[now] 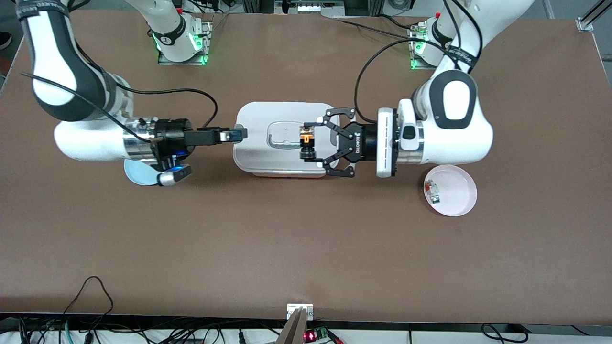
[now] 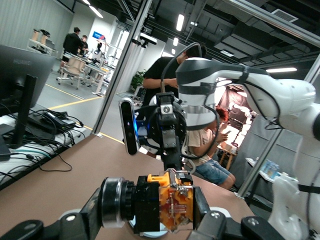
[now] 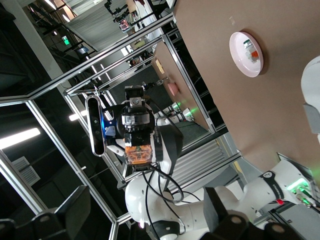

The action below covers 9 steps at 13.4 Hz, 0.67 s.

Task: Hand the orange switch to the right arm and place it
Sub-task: 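Close the right gripper on the switch held by the left gripper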

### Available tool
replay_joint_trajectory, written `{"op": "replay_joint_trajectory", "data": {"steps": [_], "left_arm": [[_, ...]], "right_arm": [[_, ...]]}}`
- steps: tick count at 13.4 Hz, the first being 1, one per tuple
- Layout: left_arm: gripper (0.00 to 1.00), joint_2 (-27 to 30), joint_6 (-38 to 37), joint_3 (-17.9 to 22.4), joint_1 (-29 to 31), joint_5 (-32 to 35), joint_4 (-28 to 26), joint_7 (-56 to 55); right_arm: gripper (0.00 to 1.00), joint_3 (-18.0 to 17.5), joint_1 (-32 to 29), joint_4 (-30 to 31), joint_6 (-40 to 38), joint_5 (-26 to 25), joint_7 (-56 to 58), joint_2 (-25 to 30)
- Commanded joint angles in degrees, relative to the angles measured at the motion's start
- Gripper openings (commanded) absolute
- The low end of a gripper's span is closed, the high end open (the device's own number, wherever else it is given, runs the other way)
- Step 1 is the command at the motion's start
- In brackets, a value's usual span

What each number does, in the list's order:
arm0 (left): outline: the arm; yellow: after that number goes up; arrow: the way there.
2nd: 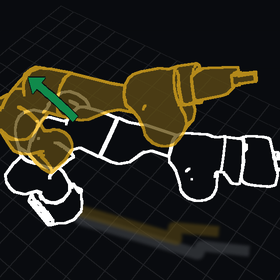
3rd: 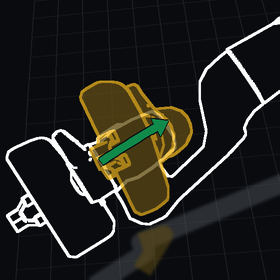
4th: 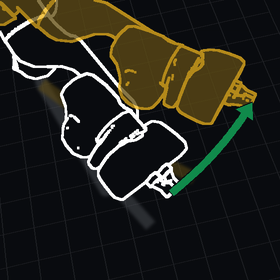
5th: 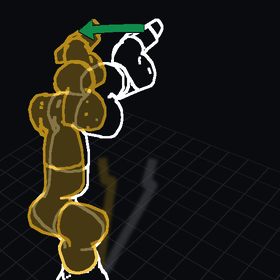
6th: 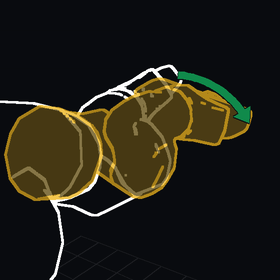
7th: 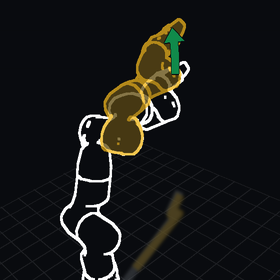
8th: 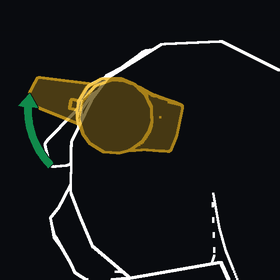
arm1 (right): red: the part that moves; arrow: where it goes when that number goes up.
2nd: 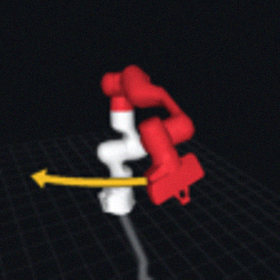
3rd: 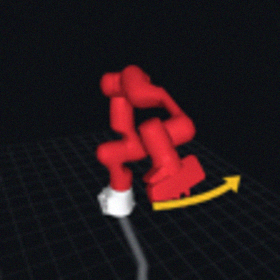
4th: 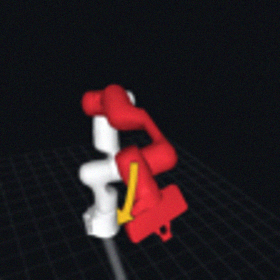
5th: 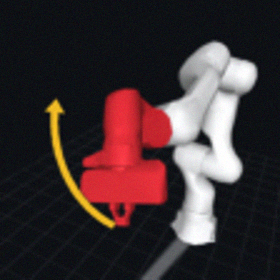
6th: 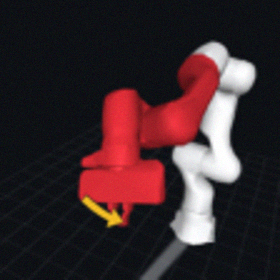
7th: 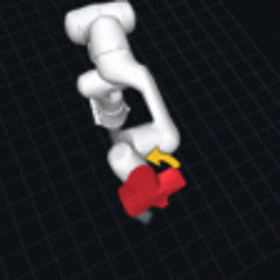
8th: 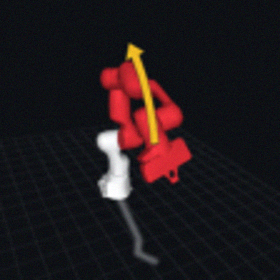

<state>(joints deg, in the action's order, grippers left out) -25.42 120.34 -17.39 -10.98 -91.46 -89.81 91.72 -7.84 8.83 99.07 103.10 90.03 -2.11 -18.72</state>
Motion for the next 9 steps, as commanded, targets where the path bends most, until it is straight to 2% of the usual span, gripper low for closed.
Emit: {"op": "replay_joint_trajectory", "data": {"steps": [1,5,9], "left_arm": [[0.24,-1.21,3.23,0.16,-2.46,-3.11,1.13,3.20],[0.24,-2.09,6.57,0.16,-4.49,-4.08,1.48,3.11],[0.24,-2.00,6.57,0.16,-4.93,-4.08,1.39,3.20]], "right_arm": [[1.00,0.02,3.11,1.13,3.76,3.48,0.79,0.61],[1.00,0.02,6.55,0.34,7.46,8.14,0.88,-0.44],[1.00,0.02,6.99,-2.82,9.13,8.59,1.32,-3.69]]}}
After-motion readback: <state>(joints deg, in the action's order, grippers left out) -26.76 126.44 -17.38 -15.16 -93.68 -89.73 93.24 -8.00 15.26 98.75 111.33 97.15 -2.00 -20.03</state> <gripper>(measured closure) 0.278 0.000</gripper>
